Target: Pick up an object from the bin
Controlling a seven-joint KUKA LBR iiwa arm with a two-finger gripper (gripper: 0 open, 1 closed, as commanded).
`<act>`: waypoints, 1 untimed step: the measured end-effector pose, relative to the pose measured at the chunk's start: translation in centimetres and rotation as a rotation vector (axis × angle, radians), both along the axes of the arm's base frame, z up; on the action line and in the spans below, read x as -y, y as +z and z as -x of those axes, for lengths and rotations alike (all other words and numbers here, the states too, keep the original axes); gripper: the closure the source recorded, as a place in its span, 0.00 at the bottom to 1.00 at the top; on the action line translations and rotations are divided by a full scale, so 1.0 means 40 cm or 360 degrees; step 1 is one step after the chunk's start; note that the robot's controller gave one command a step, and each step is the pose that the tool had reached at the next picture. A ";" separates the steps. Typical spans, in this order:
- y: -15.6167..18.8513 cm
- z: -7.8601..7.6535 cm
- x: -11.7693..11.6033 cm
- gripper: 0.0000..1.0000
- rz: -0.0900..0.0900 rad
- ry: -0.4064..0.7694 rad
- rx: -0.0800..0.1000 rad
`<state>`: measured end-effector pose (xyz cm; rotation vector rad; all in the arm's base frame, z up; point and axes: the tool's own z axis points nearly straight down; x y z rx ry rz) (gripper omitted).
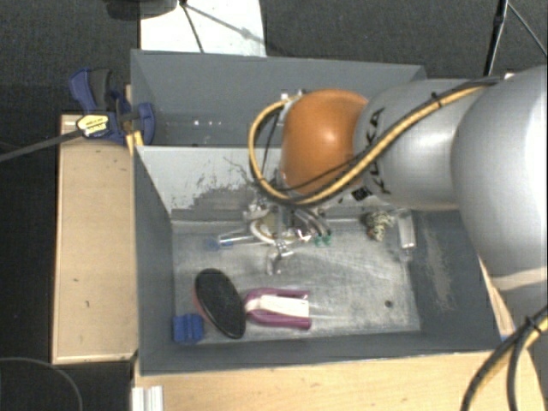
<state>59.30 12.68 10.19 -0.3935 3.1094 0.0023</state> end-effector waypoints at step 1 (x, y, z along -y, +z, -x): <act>0.006 0.009 -0.098 0.00 -0.0002 0.0126 0.0003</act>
Offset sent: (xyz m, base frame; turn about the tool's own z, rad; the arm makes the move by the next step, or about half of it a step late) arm -0.0046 0.0370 0.0016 -0.0785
